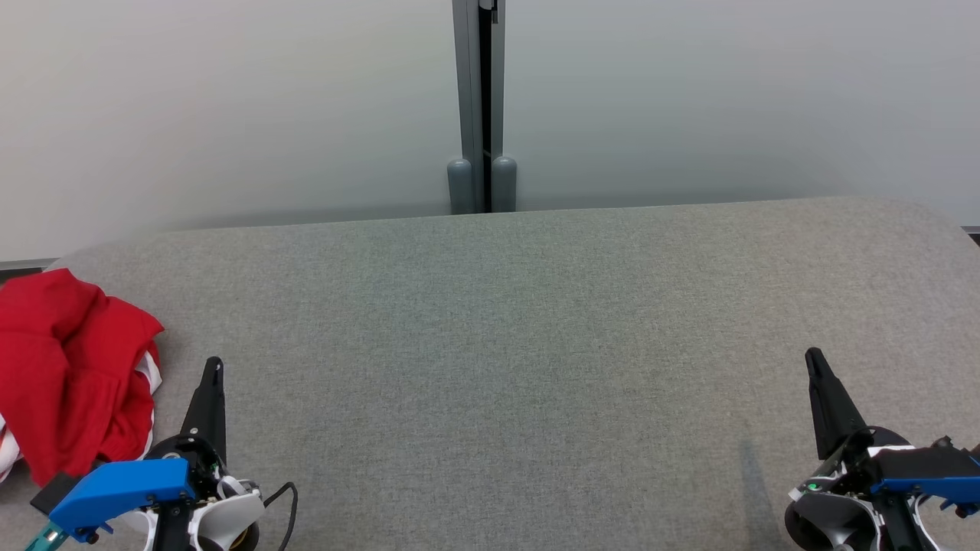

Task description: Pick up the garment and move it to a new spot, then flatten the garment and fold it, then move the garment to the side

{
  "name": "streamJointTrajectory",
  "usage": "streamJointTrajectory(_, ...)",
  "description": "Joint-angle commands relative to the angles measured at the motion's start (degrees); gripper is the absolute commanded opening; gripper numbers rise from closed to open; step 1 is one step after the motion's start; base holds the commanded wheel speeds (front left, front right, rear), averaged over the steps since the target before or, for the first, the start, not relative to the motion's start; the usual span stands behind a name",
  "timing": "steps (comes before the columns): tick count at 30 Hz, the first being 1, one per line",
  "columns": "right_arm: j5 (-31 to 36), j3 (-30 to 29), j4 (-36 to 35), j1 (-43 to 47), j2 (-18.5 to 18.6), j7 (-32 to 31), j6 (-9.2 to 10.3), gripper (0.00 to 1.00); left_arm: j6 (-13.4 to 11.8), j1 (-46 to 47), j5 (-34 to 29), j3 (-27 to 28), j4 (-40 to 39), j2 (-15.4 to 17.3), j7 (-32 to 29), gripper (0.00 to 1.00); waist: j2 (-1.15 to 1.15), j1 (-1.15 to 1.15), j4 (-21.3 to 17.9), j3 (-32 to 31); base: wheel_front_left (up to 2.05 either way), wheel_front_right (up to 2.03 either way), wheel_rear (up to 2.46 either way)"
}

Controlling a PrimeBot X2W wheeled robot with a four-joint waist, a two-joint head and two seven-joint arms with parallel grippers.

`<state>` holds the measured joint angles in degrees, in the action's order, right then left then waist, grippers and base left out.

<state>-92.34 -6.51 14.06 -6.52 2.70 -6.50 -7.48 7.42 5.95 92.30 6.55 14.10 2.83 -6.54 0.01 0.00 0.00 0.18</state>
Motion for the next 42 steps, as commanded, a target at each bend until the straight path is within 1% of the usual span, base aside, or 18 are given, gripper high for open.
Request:
streamJointTrajectory(1,-0.17,-0.09,-0.22,0.64,0.34,-0.27,-0.02,0.0,0.21,0.54,0.22,0.08,-0.27,0.09,-0.2,0.0,-0.01,0.0,0.0,0.0,0.0,0.0,0.0)
streamJointTrajectory(41,0.01,0.0,-0.01,0.0,0.0,0.0,0.0,0.0,0.0,0.0,-0.01,-0.01,0.0,0.0,0.03,0.0,-0.01,0.0,0.0,0.0,0.0,0.0,0.0)
streamJointTrajectory(42,0.01,0.01,0.36,0.06,-0.09,0.04,0.0,1.0,0.0,-0.2,-0.04,-0.02,0.35,-0.07,0.09,1.0,-0.02,0.0,0.0,0.0,0.0,0.0,0.0)
